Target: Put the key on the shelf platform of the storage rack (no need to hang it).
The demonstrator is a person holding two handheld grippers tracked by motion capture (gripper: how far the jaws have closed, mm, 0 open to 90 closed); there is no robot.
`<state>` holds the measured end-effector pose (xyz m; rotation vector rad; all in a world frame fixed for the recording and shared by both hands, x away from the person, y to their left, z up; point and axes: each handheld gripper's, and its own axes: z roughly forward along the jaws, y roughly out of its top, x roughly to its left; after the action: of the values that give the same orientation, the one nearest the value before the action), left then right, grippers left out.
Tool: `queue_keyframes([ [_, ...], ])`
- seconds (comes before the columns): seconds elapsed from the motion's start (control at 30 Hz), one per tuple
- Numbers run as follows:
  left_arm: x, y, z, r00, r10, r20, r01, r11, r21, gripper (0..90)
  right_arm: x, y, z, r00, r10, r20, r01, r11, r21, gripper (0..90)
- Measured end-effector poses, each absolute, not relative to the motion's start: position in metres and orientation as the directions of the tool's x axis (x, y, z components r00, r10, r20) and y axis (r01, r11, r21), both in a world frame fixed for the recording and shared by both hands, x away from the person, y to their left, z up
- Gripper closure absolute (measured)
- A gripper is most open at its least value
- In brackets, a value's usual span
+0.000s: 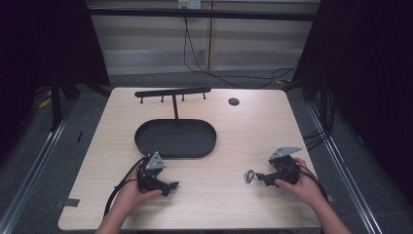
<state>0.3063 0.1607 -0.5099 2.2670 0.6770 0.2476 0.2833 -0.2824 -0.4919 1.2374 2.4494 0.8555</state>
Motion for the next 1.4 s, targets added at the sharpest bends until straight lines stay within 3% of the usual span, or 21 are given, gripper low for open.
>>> queue_keyframes([
  [0.27,0.306,0.161,-0.51,0.841,0.54,-0.026,0.396,-0.583,0.709,5.4,0.287,-0.273,-0.476,-0.625,0.778,0.068,0.687,0.506,0.521,26.1],
  [0.4,0.306,0.161,-0.51,0.842,0.539,-0.026,0.396,-0.584,0.709,5.5,0.288,-0.261,-0.475,-0.677,0.733,0.068,0.677,0.584,0.448,28.2],
  [0.67,0.306,0.161,-0.51,0.842,0.539,-0.025,0.395,-0.584,0.709,5.4,0.287,-0.245,-0.472,-0.714,0.693,0.097,0.664,0.628,0.405,21.5],
  [0.87,0.306,0.161,-0.51,0.842,0.539,-0.025,0.395,-0.584,0.709,5.4,0.291,-0.231,-0.474,-0.75,0.657,0.076,0.637,0.685,0.354,30.8],
  [1.4,0.306,0.161,-0.51,0.841,0.54,-0.024,0.395,-0.584,0.709,5.4,0.304,-0.215,-0.472,-0.792,0.609,0.045,0.595,0.752,0.283,33.7],
])
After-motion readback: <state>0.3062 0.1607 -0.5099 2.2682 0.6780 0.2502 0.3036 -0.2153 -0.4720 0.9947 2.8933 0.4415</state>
